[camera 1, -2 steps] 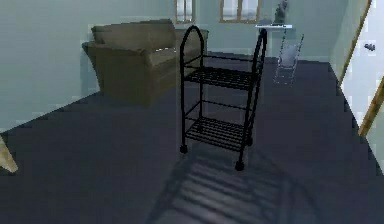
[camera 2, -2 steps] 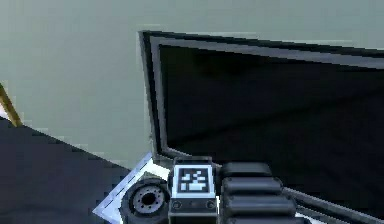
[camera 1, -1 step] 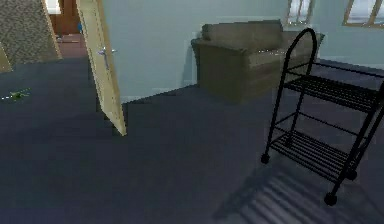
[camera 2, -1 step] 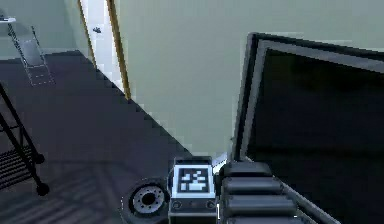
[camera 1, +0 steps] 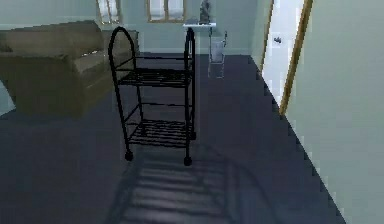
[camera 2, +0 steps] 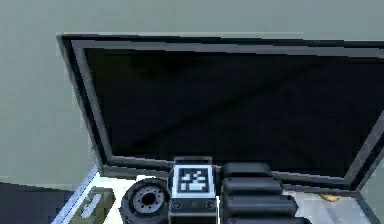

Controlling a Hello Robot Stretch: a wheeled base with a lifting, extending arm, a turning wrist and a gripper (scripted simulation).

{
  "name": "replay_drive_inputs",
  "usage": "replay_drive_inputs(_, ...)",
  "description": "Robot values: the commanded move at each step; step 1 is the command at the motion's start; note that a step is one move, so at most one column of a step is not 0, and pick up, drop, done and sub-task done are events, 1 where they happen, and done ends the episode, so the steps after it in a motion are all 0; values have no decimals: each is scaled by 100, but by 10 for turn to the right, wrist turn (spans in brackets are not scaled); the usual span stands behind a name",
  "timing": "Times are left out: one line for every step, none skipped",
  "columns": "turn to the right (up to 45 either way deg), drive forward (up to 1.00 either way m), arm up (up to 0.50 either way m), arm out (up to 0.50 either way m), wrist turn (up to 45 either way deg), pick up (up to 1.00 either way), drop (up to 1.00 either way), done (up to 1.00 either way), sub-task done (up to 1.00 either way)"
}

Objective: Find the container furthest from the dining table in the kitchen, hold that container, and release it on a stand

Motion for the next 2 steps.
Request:
replay_drive_inputs(450, 0, 0, 0, 0, 0, 0, 0, 0)
replay_drive_inputs(60, 0, 0, 0, 0, 0, 0, 0, 0)
